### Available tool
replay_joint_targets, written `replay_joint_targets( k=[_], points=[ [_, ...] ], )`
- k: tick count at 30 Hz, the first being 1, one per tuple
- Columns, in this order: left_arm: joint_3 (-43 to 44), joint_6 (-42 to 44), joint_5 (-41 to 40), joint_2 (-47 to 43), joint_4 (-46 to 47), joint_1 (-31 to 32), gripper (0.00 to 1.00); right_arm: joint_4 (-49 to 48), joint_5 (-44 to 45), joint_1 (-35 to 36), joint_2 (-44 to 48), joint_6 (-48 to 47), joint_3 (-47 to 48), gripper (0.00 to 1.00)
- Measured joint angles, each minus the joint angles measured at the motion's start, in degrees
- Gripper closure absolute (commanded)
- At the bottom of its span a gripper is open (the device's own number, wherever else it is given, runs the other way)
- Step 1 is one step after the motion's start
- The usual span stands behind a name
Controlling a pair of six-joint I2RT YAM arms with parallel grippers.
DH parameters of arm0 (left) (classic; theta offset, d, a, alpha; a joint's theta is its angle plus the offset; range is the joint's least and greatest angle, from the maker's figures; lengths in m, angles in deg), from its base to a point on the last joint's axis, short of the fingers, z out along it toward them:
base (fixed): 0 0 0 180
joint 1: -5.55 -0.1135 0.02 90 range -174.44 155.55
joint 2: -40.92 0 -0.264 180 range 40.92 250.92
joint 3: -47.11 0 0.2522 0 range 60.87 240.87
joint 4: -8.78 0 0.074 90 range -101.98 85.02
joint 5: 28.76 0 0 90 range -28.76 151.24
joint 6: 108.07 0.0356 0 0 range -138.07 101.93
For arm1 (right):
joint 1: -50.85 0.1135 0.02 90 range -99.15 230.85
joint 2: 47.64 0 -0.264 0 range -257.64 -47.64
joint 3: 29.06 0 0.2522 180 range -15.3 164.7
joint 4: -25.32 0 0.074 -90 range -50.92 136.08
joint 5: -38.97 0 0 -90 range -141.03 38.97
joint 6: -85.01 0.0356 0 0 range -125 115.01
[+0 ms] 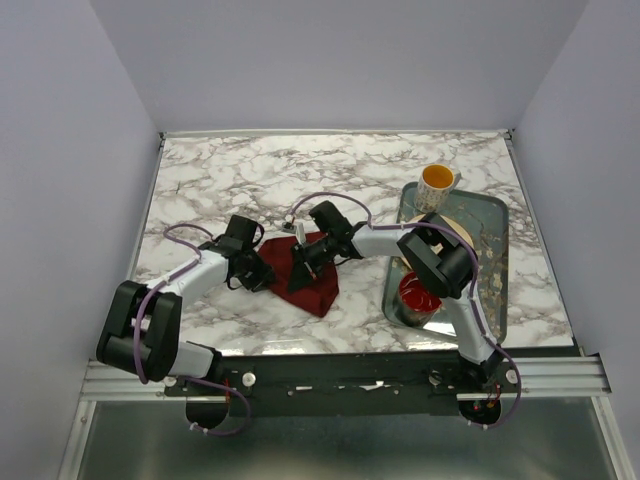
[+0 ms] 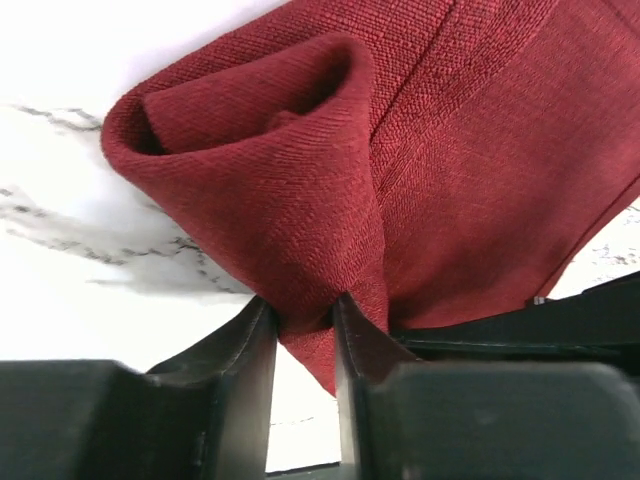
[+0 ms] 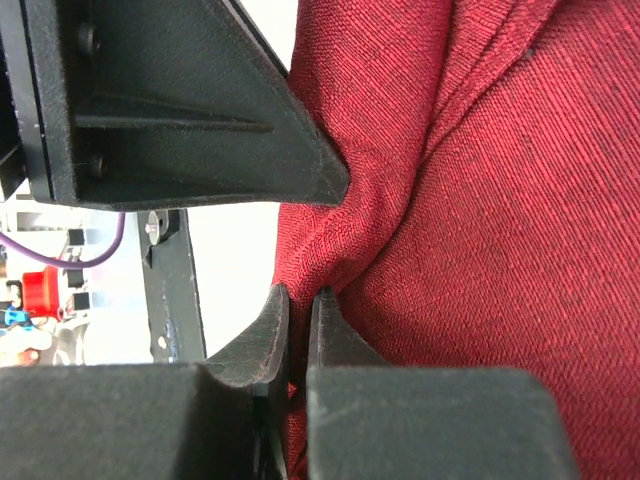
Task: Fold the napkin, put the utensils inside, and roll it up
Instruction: Roll the napkin with the utensil
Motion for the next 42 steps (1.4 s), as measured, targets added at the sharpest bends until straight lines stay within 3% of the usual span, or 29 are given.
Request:
replay_joint_targets(
  k=[2, 5, 8, 16, 22, 27, 29, 42],
  points=[
    [0.00, -0.02, 0.44, 0.20, 0.72, -0.04, 0.88, 0.74, 0.26, 0.07, 0.04, -0.39, 0.09, 0.67],
    [0.00, 0.00, 0.81, 0.55, 1.25, -0.07, 1.00, 3.13, 1.77, 0.33, 0.33, -1.20, 0.94, 0.58],
    [0.00, -0.11, 1.18, 0.79, 1.77, -0.09, 1.00, 7.39, 6.10, 1.05, 1.99, -2.10, 1.64, 0.53],
    [-0.02, -1.22, 2.08, 0.94, 1.88, -0.31, 1.00, 23.04, 31.19, 7.06, 10.54, -4.98, 6.69, 0.38],
    [-0.37, -2.47, 2.40, 0.83, 2.10, -0.44, 1.00, 26.69, 47.78, 13.35, 17.00, -5.18, 5.70, 0.37],
    [-0.57, -3.10, 2.40, 0.63, 2.27, -0.46, 1.00, 26.27, 55.52, 18.21, 18.38, -5.46, 4.98, 0.57],
    [-0.57, -3.26, 2.40, 0.63, 2.25, -0.46, 1.00, 26.12, 57.92, 19.87, 18.03, -5.92, 4.98, 0.60],
    [-1.55, -4.39, 2.93, 0.09, 3.45, -0.48, 1.00, 24.35, 67.41, 22.32, 11.52, -8.37, 4.98, 0.49]
  ],
)
